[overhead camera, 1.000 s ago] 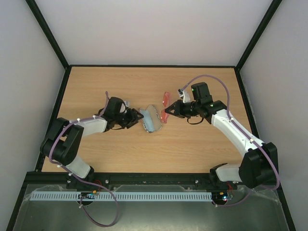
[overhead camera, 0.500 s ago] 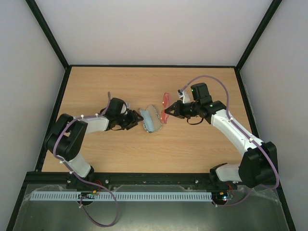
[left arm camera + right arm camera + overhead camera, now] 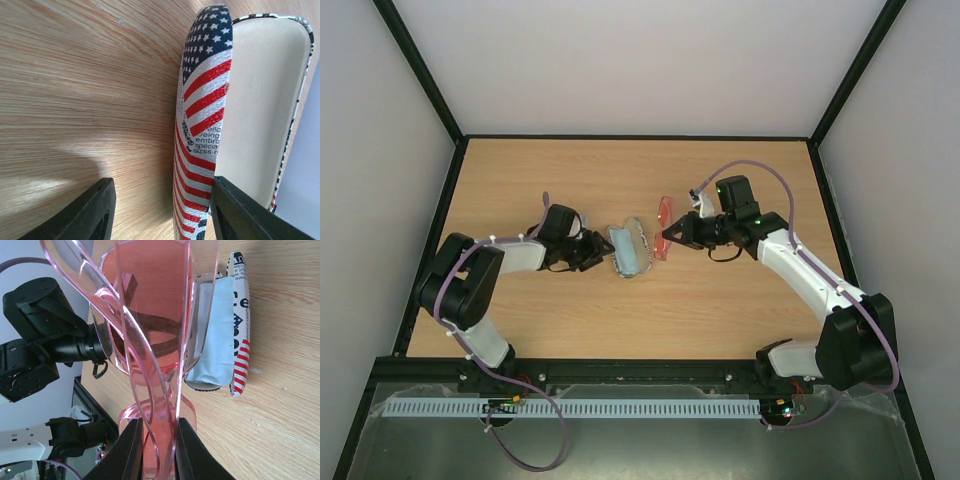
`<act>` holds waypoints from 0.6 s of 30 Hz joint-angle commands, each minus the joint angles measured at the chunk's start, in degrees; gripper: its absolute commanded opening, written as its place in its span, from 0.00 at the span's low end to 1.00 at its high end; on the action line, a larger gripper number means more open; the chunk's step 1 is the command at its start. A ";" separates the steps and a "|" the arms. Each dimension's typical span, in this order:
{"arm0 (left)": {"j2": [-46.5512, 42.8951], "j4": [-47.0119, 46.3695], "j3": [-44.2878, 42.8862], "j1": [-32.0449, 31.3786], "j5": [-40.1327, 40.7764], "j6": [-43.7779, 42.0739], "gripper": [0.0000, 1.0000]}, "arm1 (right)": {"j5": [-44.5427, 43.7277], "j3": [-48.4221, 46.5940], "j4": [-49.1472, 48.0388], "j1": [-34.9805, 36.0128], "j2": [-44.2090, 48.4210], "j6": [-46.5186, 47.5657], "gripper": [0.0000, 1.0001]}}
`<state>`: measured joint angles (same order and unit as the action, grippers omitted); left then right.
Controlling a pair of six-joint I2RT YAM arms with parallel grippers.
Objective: Organize the sunglasses
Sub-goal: Adjust the sunglasses case at the center of the board.
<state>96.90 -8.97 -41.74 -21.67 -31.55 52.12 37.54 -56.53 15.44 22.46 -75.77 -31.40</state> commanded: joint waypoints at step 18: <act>-7.45 -0.66 -3.30 -0.27 -3.43 4.51 0.44 | 1.99 1.62 -1.44 -0.22 -0.36 -0.42 0.04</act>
<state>91.70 -9.50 -42.57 -21.56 -33.82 54.78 38.13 -55.64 14.66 22.46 -75.88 -31.51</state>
